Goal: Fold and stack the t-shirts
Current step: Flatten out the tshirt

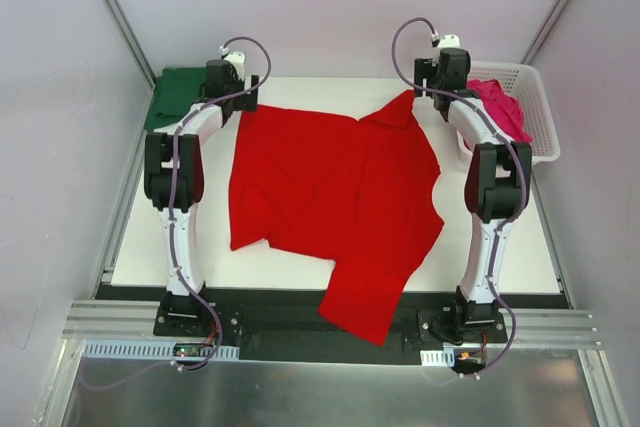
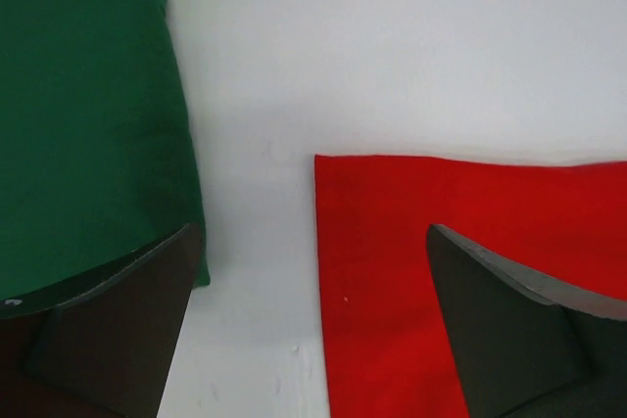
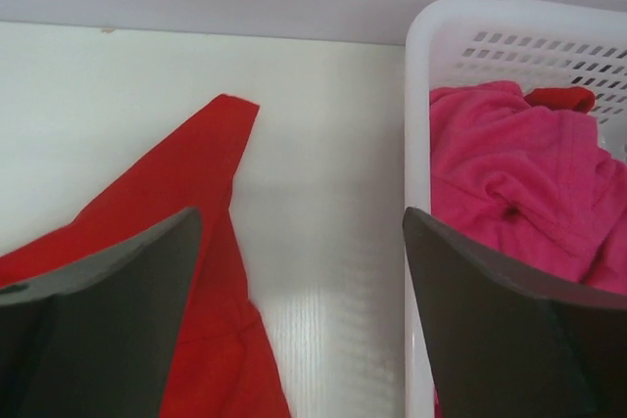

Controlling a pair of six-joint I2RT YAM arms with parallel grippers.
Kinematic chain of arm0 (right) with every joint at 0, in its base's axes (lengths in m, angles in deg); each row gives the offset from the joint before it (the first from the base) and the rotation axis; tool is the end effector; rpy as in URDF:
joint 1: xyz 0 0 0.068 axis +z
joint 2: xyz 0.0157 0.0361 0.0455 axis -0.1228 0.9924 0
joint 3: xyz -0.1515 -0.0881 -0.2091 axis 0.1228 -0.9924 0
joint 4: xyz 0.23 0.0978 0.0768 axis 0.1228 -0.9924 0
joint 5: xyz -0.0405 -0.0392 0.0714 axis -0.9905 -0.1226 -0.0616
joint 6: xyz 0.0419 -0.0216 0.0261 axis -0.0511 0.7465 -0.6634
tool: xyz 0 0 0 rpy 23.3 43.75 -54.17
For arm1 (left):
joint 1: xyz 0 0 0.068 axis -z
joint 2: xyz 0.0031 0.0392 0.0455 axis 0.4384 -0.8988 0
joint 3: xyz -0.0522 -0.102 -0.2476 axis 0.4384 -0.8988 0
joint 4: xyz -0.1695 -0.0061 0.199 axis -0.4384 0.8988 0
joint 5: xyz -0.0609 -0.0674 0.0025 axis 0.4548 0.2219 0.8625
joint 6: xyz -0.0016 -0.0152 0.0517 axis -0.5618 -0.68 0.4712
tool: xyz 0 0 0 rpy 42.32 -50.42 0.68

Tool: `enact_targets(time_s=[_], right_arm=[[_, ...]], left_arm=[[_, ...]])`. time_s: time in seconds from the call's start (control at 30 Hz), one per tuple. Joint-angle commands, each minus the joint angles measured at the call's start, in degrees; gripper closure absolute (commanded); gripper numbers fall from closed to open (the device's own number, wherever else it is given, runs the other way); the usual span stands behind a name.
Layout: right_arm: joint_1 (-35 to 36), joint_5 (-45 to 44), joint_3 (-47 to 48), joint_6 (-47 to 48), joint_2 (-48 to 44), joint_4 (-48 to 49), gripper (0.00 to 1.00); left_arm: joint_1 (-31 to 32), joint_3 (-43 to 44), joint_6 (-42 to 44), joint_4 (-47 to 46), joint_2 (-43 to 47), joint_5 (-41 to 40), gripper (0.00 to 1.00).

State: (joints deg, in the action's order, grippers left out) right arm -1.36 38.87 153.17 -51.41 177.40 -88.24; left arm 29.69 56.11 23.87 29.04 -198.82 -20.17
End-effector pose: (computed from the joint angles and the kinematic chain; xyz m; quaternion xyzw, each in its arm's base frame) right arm 0.5234 0.0463 0.2658 -0.1396 0.8003 -0.1430 0.5653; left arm 0.5308 -0.0349 0.2126 0.0822 0.8256 0.0065 0.5581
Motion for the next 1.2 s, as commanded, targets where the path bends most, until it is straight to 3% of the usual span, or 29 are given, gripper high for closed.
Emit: enact_targets(time_s=[0.0, 0.13, 0.23, 0.4, 0.7, 0.9, 1.0, 1.03, 1.13, 1.17], right_arm=[[-0.3, -0.8, -3.1, -2.9, -13.3, -0.3, 0.13], [-0.3, 2.1, -10.7, -9.3, -22.9, -4.9, 0.11], [0.2, 4.7, -19.5, -14.1, -30.2, -6.5, 0.08], [1.5, 7.5, -30.7, -19.0, -39.7, -13.0, 0.06], [5.6, 7.5, -45.7, -24.8, -59.3, -21.7, 0.05], [6.5, 10.5, -53.0, -26.8, -68.5, -29.7, 0.07], [6.8, 13.6, -57.7, -28.2, -72.6, -30.9, 0.30], [7.0, 14.2, -58.7, -28.1, -73.5, -31.0, 0.50], [7.5, 14.0, -62.0, -28.9, -75.8, -31.9, 0.76], [7.5, 14.1, -62.9, -29.0, -76.0, -31.7, 0.80]], left_arm=[[-0.3, -2.8, -2.4, 0.2, 14.5, 0.0, 0.01], [0.4, -7.3, -5.9, 4.2, 22.1, 3.3, 0.01], [0.4, -8.7, -13.3, 10.1, 26.0, 6.0, 0.01], [2.3, -22.6, -20.0, 9.7, 34.7, 13.2, 0.01], [13.7, -45.0, -23.6, 9.5, 49.4, 7.2, 0.01], [19.4, -53.7, -25.7, 9.4, 55.2, 6.5, 0.01], [20.8, -56.3, -25.6, 9.4, 56.5, 6.9, 0.01], [21.1, -56.8, -25.6, 9.4, 57.1, 6.9, 0.01], [22.1, -59.3, -25.4, 9.5, 58.6, 6.8, 0.01], [22.1, -60.4, -25.8, 9.4, 59.0, 6.3, 0.01]])
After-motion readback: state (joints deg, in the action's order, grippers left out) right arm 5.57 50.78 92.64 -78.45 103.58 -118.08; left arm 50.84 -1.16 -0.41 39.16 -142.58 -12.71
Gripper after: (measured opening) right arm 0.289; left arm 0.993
